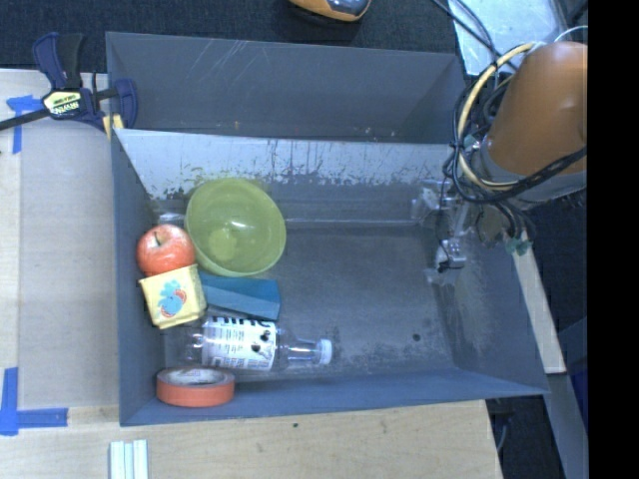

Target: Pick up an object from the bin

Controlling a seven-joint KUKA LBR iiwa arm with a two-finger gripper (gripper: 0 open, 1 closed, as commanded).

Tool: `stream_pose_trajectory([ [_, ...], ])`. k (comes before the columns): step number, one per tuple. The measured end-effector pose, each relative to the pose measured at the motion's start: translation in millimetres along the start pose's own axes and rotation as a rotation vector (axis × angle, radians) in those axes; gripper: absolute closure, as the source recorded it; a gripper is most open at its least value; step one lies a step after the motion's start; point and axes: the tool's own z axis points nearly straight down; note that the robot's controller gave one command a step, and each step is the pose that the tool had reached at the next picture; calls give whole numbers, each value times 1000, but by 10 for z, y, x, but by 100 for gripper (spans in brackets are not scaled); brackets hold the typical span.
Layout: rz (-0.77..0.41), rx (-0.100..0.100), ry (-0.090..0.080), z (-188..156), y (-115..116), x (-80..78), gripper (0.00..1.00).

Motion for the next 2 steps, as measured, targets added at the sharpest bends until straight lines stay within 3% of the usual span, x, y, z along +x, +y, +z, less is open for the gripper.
stream_pose_trajectory([
  [1, -3, 1, -9, -51, 4, -15, 0],
  [2, -30, 3, -21, 94, -4, 108, 0],
])
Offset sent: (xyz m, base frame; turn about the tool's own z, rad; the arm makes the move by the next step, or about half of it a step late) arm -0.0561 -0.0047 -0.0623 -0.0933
